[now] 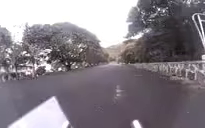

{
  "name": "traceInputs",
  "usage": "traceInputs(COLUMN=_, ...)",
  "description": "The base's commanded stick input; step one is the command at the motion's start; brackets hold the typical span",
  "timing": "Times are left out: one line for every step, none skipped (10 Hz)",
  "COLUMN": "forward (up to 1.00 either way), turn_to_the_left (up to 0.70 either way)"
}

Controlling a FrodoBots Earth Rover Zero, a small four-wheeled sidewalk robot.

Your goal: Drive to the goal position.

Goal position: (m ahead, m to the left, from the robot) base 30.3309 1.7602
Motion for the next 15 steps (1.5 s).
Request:
traceInputs(forward=1.0, turn_to_the_left=-0.4)
traceInputs(forward=1.0, turn_to_the_left=-0.4)
traceInputs(forward=1.0, turn_to_the_left=-0.4)
traceInputs(forward=1.0, turn_to_the_left=-0.4)
traceInputs(forward=1.0, turn_to_the_left=-0.4)
traceInputs(forward=1.0, turn_to_the_left=-0.4)
traceInputs(forward=1.0, turn_to_the_left=-0.4)
traceInputs(forward=1.0, turn_to_the_left=-0.22)
traceInputs(forward=1.0, turn_to_the_left=-0.01)
traceInputs(forward=1.0, turn_to_the_left=0.0)
traceInputs(forward=1.0, turn_to_the_left=0.0)
traceInputs(forward=1.0, turn_to_the_left=0.0)
traceInputs(forward=1.0, turn_to_the_left=0.0)
traceInputs(forward=1.0, turn_to_the_left=0.0)
traceInputs(forward=1.0, turn_to_the_left=0.0)
